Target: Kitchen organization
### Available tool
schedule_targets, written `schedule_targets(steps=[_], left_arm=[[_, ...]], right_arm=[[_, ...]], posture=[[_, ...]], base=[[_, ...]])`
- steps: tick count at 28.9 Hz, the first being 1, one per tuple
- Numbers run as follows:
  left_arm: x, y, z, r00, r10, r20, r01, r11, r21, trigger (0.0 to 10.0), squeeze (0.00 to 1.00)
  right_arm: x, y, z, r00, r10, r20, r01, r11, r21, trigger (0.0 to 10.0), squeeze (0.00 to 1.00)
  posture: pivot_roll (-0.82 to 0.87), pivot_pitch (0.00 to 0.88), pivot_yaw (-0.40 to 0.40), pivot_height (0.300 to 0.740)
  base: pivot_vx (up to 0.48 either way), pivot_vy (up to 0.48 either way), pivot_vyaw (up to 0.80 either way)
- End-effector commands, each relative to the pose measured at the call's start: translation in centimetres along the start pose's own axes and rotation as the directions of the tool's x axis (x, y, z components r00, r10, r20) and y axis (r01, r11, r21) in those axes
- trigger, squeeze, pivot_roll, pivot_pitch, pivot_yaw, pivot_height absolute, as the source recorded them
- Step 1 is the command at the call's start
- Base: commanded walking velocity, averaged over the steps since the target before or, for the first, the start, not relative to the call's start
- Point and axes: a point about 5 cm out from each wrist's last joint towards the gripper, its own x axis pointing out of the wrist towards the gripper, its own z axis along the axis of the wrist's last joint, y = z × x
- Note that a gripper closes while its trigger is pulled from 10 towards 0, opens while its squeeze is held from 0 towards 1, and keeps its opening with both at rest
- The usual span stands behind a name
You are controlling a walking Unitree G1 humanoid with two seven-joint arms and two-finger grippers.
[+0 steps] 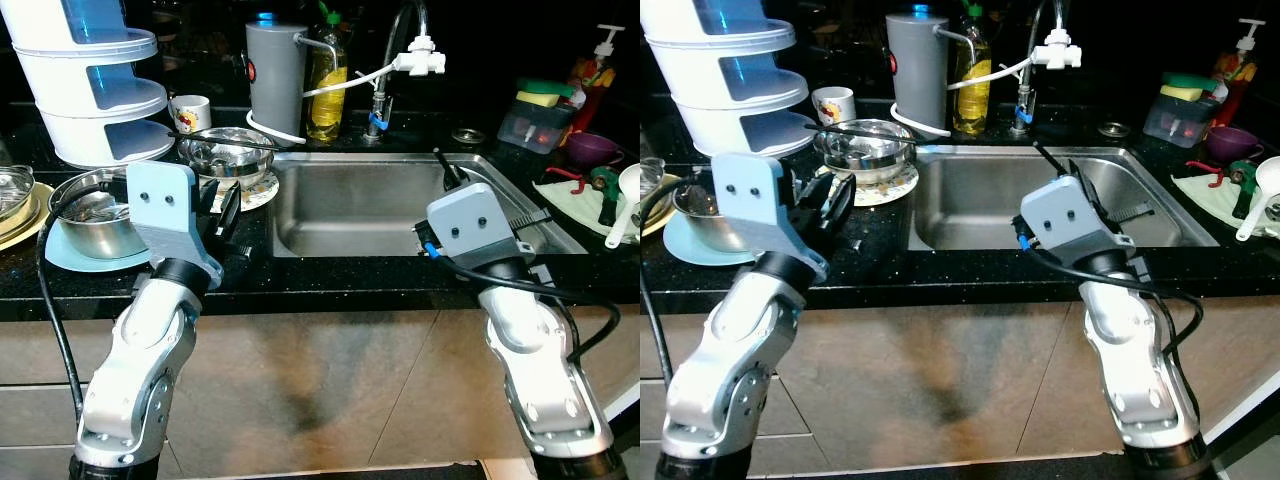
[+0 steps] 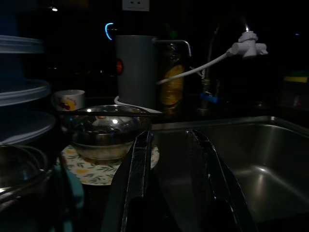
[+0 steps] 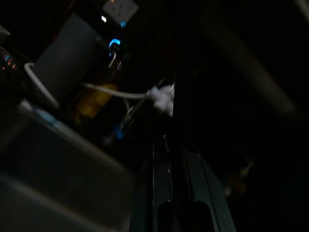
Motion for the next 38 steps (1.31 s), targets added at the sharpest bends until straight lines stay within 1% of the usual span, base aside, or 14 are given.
schedule_targets(steps=[1,6,8,31,38], left_arm=[[0.1,0.1,-0.3,1.000,-0.006,-0.015,0.006,1.000,0.023,10.0,0.00],[0.3,0.1,-0.2,1.000,-0.013,-0.008,0.013,0.999,0.032,10.0,0.00],[0.3,0.2,-0.3,1.000,-0.014,-0.009,0.014,1.000,0.021,10.0,0.00],[0.2,0.0,0.1,1.000,-0.029,0.010,0.029,0.999,-0.013,10.0,0.00],[0.2,-0.3,0.2,0.999,-0.046,0.022,0.046,0.999,-0.016,10.0,0.00]], right_arm=[[0.4,0.1,0.5,0.999,0.006,0.048,-0.005,1.000,-0.027,10.0,0.00],[0.7,0.4,0.6,0.999,0.010,0.052,-0.010,1.000,-0.004,10.0,0.00],[0.6,0.8,0.7,0.998,0.019,0.052,-0.020,1.000,0.011,10.0,0.00],[0.5,1.2,0.6,0.998,0.030,0.058,-0.031,0.999,0.019,10.0,0.00],[0.5,1.3,0.5,0.998,0.033,0.055,-0.034,0.999,0.022,10.0,0.00]], posture=[[-0.06,0.081,-0.053,0.740],[-0.06,0.080,-0.054,0.740],[-0.06,0.081,-0.053,0.740],[-0.06,0.082,-0.054,0.740],[-0.06,0.082,-0.053,0.740]], base=[[0.000,0.000,0.00],[0.000,0.000,0.00],[0.341,0.000,0.00],[0.458,0.000,0.00],[0.000,0.000,0.00]])
